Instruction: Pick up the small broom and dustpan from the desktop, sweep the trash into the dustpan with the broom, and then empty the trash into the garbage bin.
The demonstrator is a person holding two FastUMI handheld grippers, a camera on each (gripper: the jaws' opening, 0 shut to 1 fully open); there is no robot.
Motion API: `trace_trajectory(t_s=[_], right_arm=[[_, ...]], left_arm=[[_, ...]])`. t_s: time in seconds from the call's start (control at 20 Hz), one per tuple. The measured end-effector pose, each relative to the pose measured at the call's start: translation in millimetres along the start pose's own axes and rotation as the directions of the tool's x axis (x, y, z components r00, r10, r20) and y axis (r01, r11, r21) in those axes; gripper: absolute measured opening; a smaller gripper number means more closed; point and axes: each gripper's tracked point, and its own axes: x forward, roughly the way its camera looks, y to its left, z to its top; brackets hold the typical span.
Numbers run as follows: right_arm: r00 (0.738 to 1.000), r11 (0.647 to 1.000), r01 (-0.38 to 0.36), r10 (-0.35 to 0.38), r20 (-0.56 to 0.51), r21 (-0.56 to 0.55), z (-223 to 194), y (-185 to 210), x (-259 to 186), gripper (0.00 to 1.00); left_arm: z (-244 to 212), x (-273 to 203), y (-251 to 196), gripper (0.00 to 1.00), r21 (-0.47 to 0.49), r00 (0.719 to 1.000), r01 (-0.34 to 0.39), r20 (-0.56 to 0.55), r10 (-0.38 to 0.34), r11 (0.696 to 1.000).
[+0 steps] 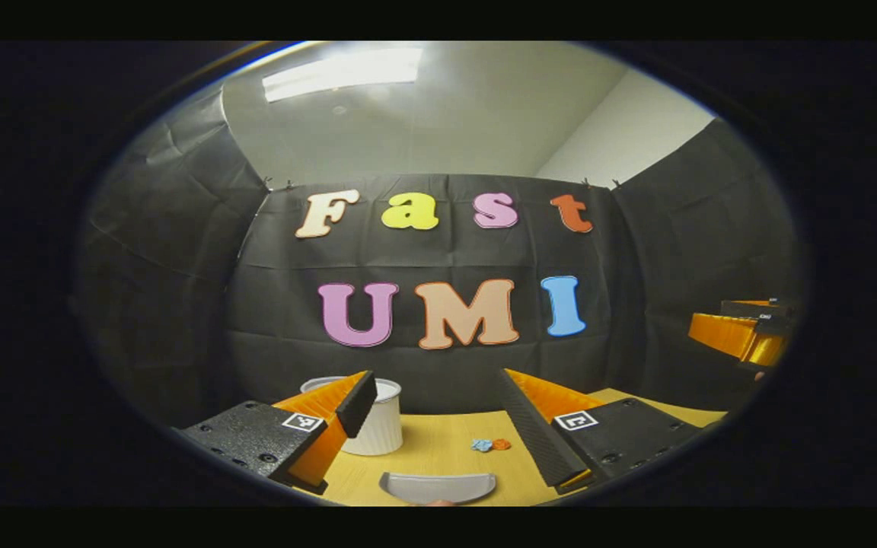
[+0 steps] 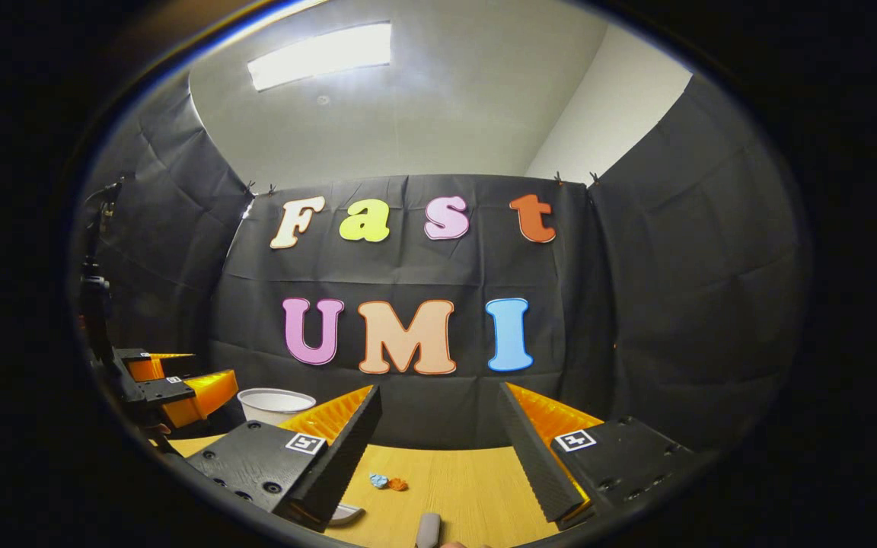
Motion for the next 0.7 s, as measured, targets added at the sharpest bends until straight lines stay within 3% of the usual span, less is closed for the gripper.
trace_trajectory(t_s=[0.7], right_arm=[[0.998,0.998,-0.054,0.055,-0.030,0.017,-12,14,0,0.92]], left_arm=[[-5,-12,10,0.94,0.004,0.999,-0.034,-0.017,0.034,0.999]])
